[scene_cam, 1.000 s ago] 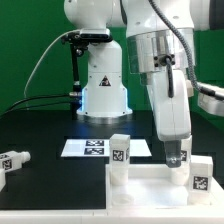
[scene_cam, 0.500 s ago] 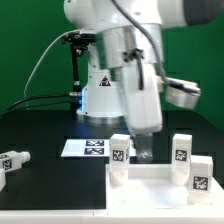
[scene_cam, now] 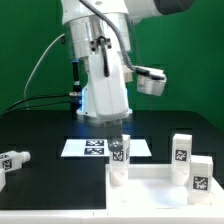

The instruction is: Assemble square table

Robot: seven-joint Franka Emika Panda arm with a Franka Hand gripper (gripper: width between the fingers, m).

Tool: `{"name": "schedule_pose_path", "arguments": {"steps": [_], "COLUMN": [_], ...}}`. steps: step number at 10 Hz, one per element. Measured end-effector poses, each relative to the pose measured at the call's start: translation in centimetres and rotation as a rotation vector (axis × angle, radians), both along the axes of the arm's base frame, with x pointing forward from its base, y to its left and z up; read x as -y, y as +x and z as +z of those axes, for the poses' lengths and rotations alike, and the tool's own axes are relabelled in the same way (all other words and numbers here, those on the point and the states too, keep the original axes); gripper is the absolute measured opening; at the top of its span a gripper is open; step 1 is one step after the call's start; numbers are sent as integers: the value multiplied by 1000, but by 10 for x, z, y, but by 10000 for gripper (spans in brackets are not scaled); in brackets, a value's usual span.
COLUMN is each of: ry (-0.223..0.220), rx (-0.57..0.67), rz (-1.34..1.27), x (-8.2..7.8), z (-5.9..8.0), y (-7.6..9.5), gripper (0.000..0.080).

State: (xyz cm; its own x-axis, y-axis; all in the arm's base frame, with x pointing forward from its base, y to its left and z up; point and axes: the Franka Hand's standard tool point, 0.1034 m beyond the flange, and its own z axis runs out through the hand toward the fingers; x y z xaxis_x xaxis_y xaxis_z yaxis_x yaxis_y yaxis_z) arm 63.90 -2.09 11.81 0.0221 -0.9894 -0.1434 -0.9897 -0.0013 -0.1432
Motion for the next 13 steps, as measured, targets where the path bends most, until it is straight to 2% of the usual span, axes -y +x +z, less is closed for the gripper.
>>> {"name": "schedule_pose_path", "arguments": {"steps": [1, 2, 3, 4, 5, 6, 9, 10, 11, 12, 13], "ry": [-6, -4, -5, 6, -7, -36, -47, -23, 64, 182, 236], "rx": [4, 26, 24, 6, -4, -3, 19, 3, -48, -111, -144], "rz": [35, 150, 247, 308, 387, 452, 570, 567, 654, 667, 676], "x": [2, 15, 39, 55, 64, 66, 66, 68, 75, 91, 105], "z": [-1, -8, -17, -22, -26, -31, -29, -31, -35, -31, -27], "y": [-1, -9, -23, -37, -47, -54, -52, -56, -77, -94, -97], "gripper": [649, 649, 649, 649, 649, 649, 649, 649, 649, 649, 649]}}
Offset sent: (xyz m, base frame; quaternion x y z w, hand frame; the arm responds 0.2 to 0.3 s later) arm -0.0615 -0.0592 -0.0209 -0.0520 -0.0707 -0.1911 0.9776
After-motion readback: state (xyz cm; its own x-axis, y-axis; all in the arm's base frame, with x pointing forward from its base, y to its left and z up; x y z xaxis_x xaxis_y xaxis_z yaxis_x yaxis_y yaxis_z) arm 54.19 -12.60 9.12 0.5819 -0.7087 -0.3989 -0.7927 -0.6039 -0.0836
